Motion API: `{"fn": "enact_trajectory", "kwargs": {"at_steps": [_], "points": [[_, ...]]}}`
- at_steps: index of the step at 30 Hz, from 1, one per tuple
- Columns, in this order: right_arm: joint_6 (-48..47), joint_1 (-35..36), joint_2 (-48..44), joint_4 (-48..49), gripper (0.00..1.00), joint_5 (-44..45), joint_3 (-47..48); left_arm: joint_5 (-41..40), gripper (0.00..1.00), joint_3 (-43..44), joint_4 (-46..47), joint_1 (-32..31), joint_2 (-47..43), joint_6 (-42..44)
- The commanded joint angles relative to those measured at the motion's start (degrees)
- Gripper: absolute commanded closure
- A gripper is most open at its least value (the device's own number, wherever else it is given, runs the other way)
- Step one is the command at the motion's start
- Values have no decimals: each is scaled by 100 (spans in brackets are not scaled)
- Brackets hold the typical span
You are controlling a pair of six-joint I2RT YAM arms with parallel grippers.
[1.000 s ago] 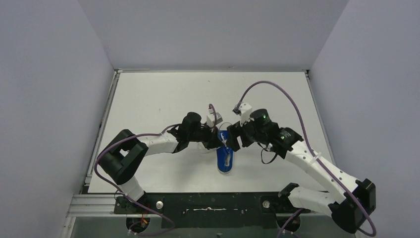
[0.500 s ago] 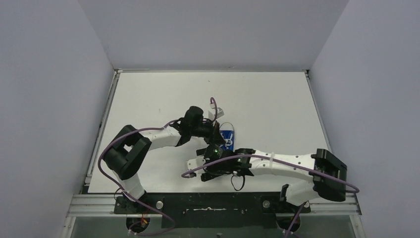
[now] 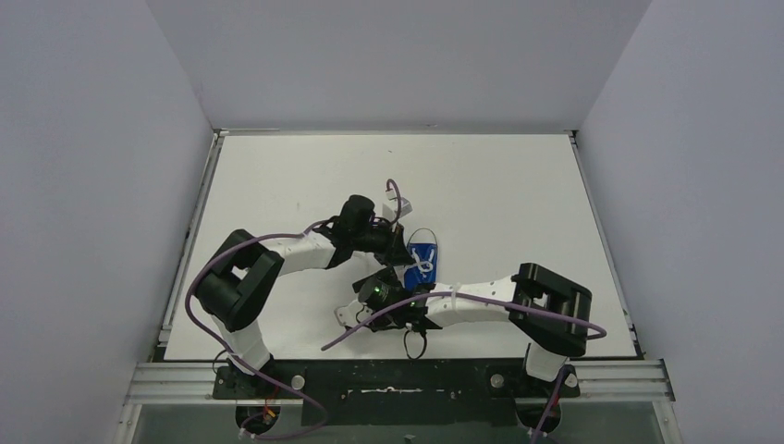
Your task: Tie the shoes
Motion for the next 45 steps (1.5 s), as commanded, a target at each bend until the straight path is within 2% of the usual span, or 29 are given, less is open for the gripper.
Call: {"fn": "enact_trajectory", "kwargs": {"at_steps": [1,7,8,12,15,19,22,25,28,30,32,34,36,41,43,45], "points": [[-300,-200,323,657,40,78,269,510,100,83,147,-167,-155,-117],[146,-283,102,500,94,-250,325,572,100,-17,286,-99,-164,-191],[313,-307,16,396,100,-382,391,572,100,-27,299,-82,-174,-203],[1308,-515,-594,-746,100,-1759,786,648,100,-33,289,18,-206,-237],[2266,-705,-1187,-933,100,-2773,743,736,100,-9,279,77,-199,-256],[3512,-906,-1598,-1068,100,-3684,671,813,100,2,363,97,-172,-352],[5269,-1253,-1927,-761,100,-4323,450,843,100,-2,423,110,-140,-418],[7113,-1435,-2467,-528,100,-3991,89,849,100,-15,425,137,-146,-446],[8543,-1558,-3175,-970,100,-3103,-223,880,100,13,375,163,-133,-450],[9724,-1712,-3592,-2009,100,-2034,-170,920,100,27,350,182,-105,-475],[10481,-2158,-3739,-3393,100,-1672,96,941,100,24,347,193,-83,-492],[10935,-2604,-3836,-4337,100,-1604,230,908,100,-15,360,207,-74,-521],[11196,-2982,-3807,-4772,100,-1736,195,860,100,-68,408,220,-88,-604],[11760,-3732,-2884,-5768,100,-1730,52,821,100,-211,449,228,-143,-676],[11744,-3777,-2565,-5446,100,-1690,-6,837,100,-293,449,281,-152,-669],[11067,-3773,-2426,-4385,100,-1880,-109,967,100,-366,611,347,-129,-775]]}}
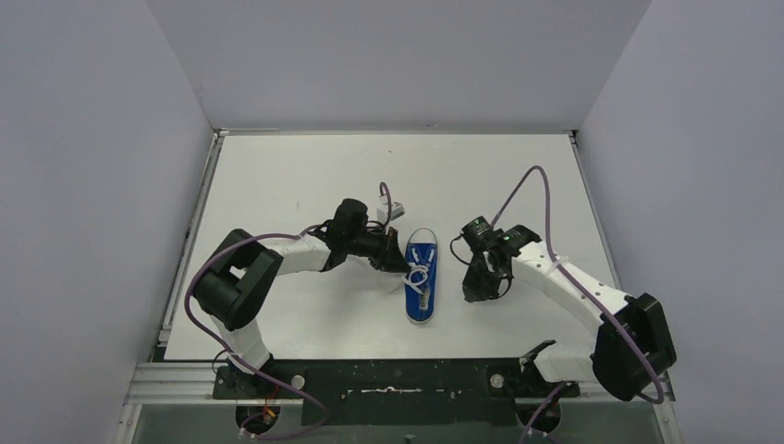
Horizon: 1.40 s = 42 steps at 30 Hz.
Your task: Tie the shoes
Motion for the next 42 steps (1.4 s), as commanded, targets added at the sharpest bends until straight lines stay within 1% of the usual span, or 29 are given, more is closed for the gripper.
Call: {"fn": "enact_trajectory", "kwargs": {"at_steps": [1,2,4,7,9,11,14,16,18,21,27,28,32,33,34,37,42], "points": [[-835,-22,236,1267,100,-131,-95,274,100,-112,430,158,-110,-201],[-1500,106,158,1855,95,-260,-79,315,100,-130,499,172,-96,-260],[-2540,610,-126,2669,79,-295,-142,381,100,-161,632,190,-63,-357],[-3420,1214,-300,2994,63,-256,-101,451,100,-155,831,208,15,-530],[-3693,1465,-170,3064,57,-271,-38,487,100,-143,994,219,92,-673],[-3765,1608,66,3128,56,-245,56,505,100,-121,1160,211,166,-832],[-3823,1805,436,3265,55,69,185,525,100,-150,1421,198,237,-1054],[-3814,1885,660,3374,55,277,219,513,100,-178,1463,185,252,-1096],[-3836,1934,883,3465,55,286,265,498,100,-225,1471,167,238,-1100],[-3850,2090,1084,3590,57,291,245,474,100,-313,1468,167,182,-1085],[-4027,2322,1254,3639,60,888,22,452,100,-392,1451,167,141,-1052],[-4069,2354,1274,3653,63,966,10,453,100,-392,1451,167,138,-1052],[-4174,2480,1273,3477,80,1252,129,444,100,-376,1419,167,110,-1029],[-4185,2505,1243,3462,81,1339,133,437,100,-368,1402,167,106,-1020],[-4201,2510,1226,3471,80,1415,114,440,100,-354,1399,167,116,-1019],[-4312,2537,1287,3487,68,1421,117,459,100,-300,1398,167,141,-1049],[-4385,2737,1533,3554,65,1410,160,488,100,-269,1377,167,126,-1034]]}}
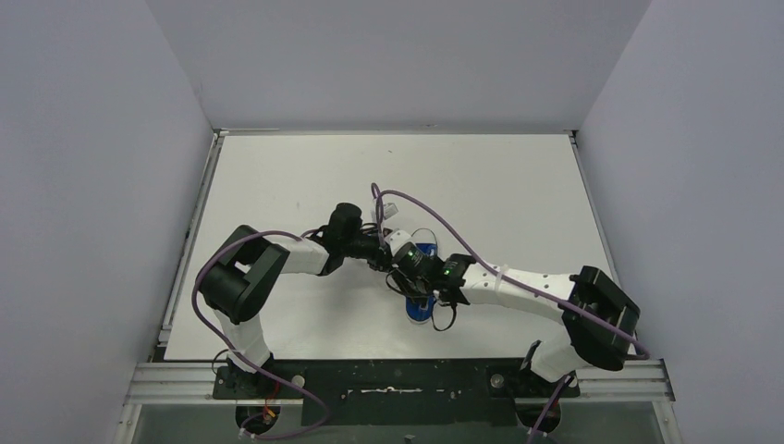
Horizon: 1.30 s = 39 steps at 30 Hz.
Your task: Tie the shoes
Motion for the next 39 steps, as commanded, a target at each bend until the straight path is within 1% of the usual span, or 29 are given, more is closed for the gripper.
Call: {"fn": "enact_trajectory", "kwargs": {"at_steps": [1,4,6,8,10,11,13,14,15,19,21,24,26,28,30,31,34,37,39], "points": [[-139,252,247,235,65,344,179,157,100,144,241,-10,-179,3],[-143,443,418,141,68,681,223,143,100,112,237,-8,-198,20],[-131,549,489,-10,74,898,320,130,100,82,246,-9,-195,19],[-83,657,409,-253,85,1125,480,141,100,59,250,-13,-198,14],[148,687,248,-762,98,1334,790,155,100,46,247,-8,-216,16],[313,678,139,-1099,100,1405,967,156,100,37,227,-8,-232,31],[800,617,-60,-1833,100,1455,1356,169,100,44,183,0,-269,60],[1036,519,-144,-2226,100,1264,1520,172,100,53,147,-4,-284,90],[1326,373,-207,-2560,100,1014,1692,182,100,61,117,-8,-294,110],[1884,-461,-432,-3768,100,-210,1944,207,100,72,36,-8,-308,172],[2125,-803,-496,-4552,100,-278,2035,200,100,57,5,-8,-325,206],[2362,-1294,-713,-5441,100,-262,1791,201,100,42,-107,-8,-366,281],[2385,-1599,-960,-5440,100,-332,1318,196,100,28,-123,0,-377,302],[2302,-2051,-1155,-5149,100,-531,769,176,100,16,-141,1,-403,314],[2095,-2502,-1127,-4666,100,-697,284,187,100,42,-165,1,-408,316],[1996,-2692,-1000,-4483,100,-617,127,193,100,56,-172,1,-414,316],[1846,-3080,-465,-4101,100,-153,41,236,100,129,-218,1,-394,287],[1825,-3366,-99,-3661,100,-316,99,287,100,204,-287,-5,-360,308],[1753,-3400,163,-3419,100,-565,168,331,100,248,-293,-15,-296,294]]}}
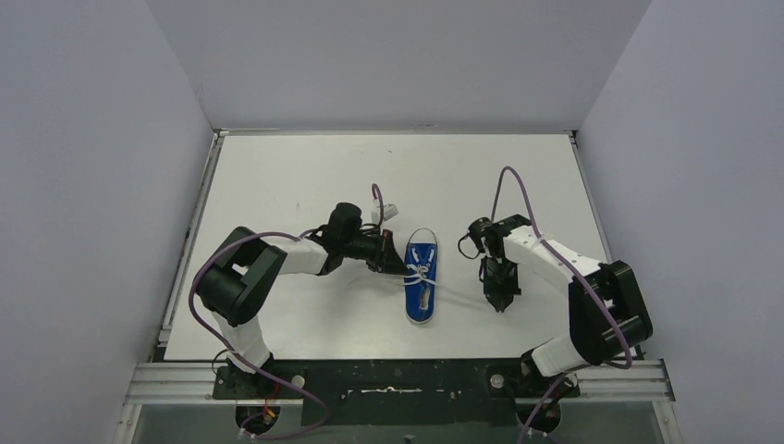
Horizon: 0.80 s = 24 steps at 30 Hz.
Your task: Tie the shoes
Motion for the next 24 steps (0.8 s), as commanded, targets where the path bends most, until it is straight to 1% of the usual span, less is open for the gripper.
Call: {"fn": "enact_trajectory", "kwargs": {"at_steps": [1,3,5,8,9,11,13,16,18,21,24], "points": [[-159,-138,400,733,100,-144,244,300,100,259,-10,-26,-144,98],[-164,-249,501,796,100,-112,267,301,100,271,16,-36,-98,76],[-407,-453,393,1058,88,-310,332,297,100,247,96,-37,-84,23],[-1201,-366,73,1786,79,-1040,647,316,100,204,230,-37,-90,-71],[-1538,-299,-73,2176,74,-1414,722,323,100,195,238,-37,-104,-79],[-2244,-175,-213,2570,60,-1709,822,347,100,186,262,-37,-113,-89],[-2721,-187,-282,2913,51,-2269,757,381,100,183,294,-37,-96,-92],[-3125,-221,-405,3551,50,-3614,354,468,100,170,377,-30,-59,-116],[-3042,-187,-393,3856,51,-4214,140,501,100,162,398,-20,-54,-116],[-2541,-188,-395,4388,55,-4614,-266,505,100,148,408,-19,-69,-113],[-2250,-175,-419,4635,58,-4747,-614,499,100,117,483,-26,-86,-177]]}}
